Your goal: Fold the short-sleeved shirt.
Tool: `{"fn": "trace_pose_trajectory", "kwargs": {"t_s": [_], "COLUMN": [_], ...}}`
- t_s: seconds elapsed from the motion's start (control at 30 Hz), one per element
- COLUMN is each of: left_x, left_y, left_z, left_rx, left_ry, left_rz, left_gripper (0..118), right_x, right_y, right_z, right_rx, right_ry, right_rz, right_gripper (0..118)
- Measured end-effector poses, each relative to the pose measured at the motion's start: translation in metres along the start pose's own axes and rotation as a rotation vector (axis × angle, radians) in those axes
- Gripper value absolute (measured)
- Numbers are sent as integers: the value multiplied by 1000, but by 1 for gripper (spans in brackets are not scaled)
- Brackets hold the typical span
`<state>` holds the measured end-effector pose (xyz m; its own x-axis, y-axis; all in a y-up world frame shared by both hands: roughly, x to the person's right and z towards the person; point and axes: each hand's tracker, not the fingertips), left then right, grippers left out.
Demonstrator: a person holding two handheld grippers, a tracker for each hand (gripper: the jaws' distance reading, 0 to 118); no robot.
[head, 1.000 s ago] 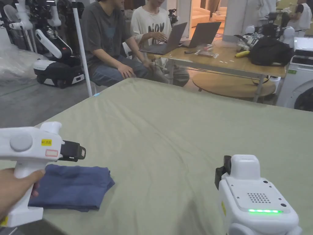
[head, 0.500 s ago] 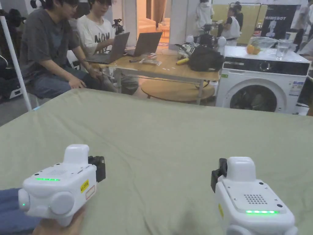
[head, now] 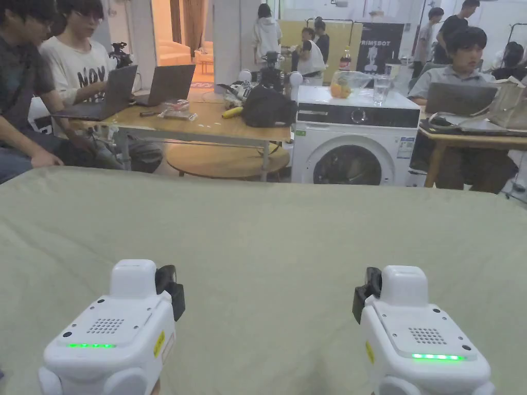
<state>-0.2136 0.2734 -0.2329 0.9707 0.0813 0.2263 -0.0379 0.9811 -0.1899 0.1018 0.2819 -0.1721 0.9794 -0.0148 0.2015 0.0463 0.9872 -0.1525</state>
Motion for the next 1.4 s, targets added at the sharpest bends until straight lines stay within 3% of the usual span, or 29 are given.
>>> {"fn": "trace_pose_trajectory", "kwargs": {"t_s": [0.17,0.53,0.7,1.17,1.2,1.27,1.3,1.37,1.4], "left_x": [18,18,17,15,14,11,10,8,7], "left_y": [-1,1,1,9,9,9,9,9,9], "left_z": [4,5,6,9,9,7,6,6,6], "left_rx": [22,55,49,92,89,76,71,77,78], "left_ry": [18,30,34,70,65,54,56,59,61], "left_rz": [-49,-2,-26,-4,11,42,52,66,69], "left_gripper": [0,0,0,0,2,18,26,59,68], "right_x": [4,1,3,-2,-2,-1,0,0,0], "right_y": [-1,-5,-8,-3,-3,-3,-2,-1,-1], "right_z": [2,3,4,-1,-1,-4,-7,-9,-10], "right_rx": [17,25,8,32,30,21,10,-3,-1], "right_ry": [-4,-10,-10,-21,-24,-19,-7,-22,-37], "right_rz": [-15,-8,-47,12,12,9,3,1,4], "right_gripper": [0,0,0,0,0,1,10,55,74]}}
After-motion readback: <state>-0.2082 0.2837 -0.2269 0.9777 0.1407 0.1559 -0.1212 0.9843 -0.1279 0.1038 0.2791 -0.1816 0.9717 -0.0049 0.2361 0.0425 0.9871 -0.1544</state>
